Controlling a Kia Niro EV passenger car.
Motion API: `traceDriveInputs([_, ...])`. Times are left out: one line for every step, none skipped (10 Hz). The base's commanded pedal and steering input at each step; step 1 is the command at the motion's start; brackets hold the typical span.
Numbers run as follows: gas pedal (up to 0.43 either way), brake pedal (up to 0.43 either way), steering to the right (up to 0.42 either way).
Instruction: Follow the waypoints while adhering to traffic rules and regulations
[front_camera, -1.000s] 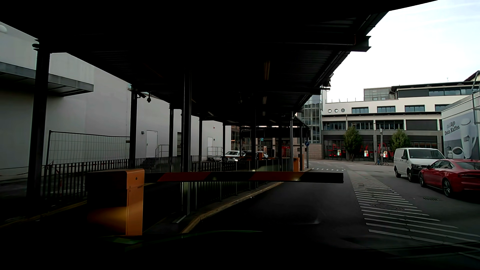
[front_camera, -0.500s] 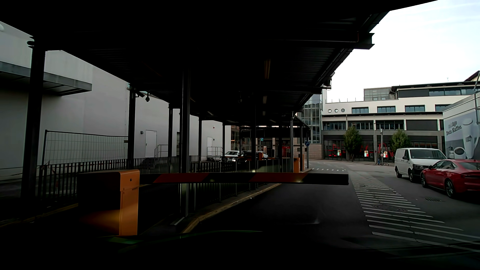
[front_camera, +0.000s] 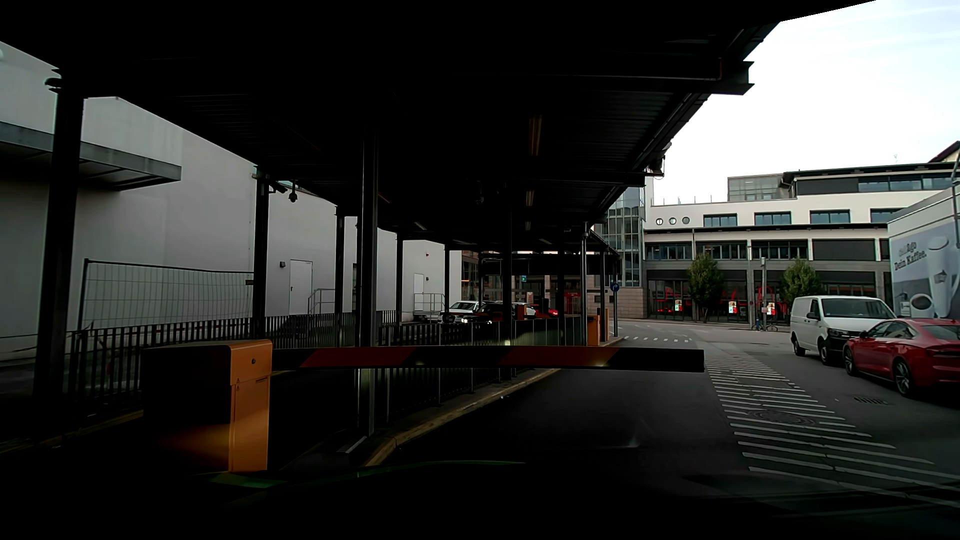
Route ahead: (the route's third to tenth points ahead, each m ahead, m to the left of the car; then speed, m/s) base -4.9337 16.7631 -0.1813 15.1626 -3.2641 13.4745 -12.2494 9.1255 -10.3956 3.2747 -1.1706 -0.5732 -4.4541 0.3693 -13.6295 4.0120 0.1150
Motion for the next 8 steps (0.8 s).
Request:
traceDriveInputs([0.0, 0.201, 0.027])
traceDriveInputs([0.0, 0.201, 0.027])
traceDriveInputs([0.0, 0.207, 0.027])
traceDriveInputs([0.0, 0.213, 0.027])
traceDriveInputs([0.0, 0.213, 0.027])
traceDriveInputs([0.0, 0.213, 0.027])
traceDriveInputs([0.0, 0.22, 0.027])
traceDriveInputs([0.0, 0.226, 0.027])
